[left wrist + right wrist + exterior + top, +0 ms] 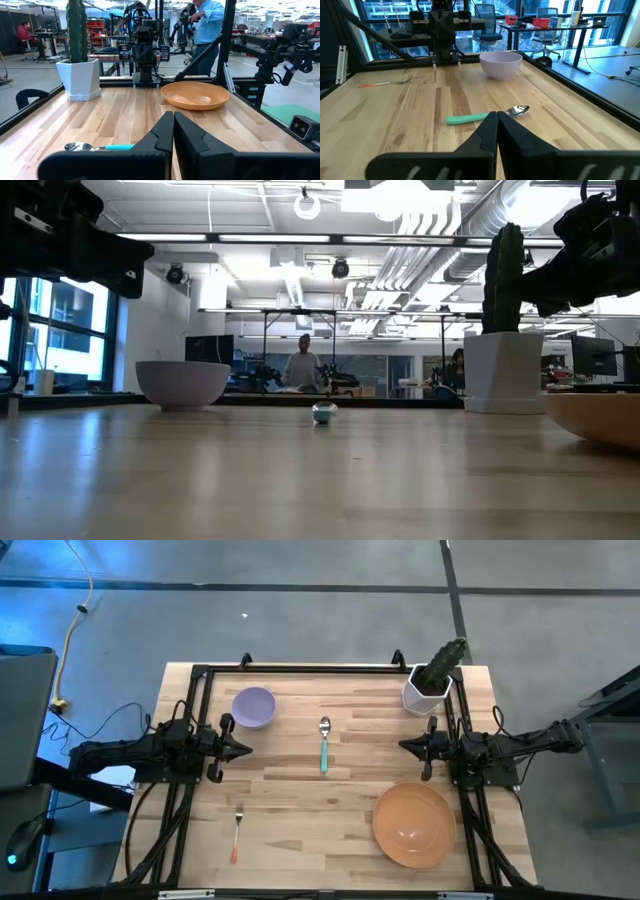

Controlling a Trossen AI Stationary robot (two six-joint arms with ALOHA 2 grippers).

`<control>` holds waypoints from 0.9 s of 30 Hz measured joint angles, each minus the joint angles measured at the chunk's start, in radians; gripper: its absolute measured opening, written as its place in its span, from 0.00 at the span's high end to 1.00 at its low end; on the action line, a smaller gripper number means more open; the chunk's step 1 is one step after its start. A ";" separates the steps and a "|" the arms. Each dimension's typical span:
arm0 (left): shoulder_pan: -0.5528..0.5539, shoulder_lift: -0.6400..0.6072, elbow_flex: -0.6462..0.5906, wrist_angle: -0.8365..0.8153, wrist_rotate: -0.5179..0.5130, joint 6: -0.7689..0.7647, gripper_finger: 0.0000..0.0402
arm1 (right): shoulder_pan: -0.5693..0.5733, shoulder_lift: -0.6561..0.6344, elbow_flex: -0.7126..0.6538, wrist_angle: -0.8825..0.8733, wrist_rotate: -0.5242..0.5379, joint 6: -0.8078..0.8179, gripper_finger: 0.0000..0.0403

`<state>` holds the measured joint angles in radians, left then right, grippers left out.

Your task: Set table place

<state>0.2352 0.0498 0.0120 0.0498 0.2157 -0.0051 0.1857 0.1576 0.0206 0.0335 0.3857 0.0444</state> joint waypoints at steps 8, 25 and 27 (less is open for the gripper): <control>0.000 0.000 0.000 0.010 -0.051 -0.069 1.00 | 0.000 0.000 0.000 0.000 0.000 0.000 1.00; 0.000 0.000 0.000 0.016 -0.205 -0.536 1.00 | 0.000 0.000 -0.003 0.183 0.001 0.009 1.00; 0.000 0.000 0.000 0.016 -0.237 -0.565 1.00 | 0.000 0.000 -0.003 0.248 0.001 0.038 1.00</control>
<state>0.2352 0.0498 0.0120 0.0658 -0.0210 -0.5698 0.1856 0.1577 0.0174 0.2817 0.3863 0.0824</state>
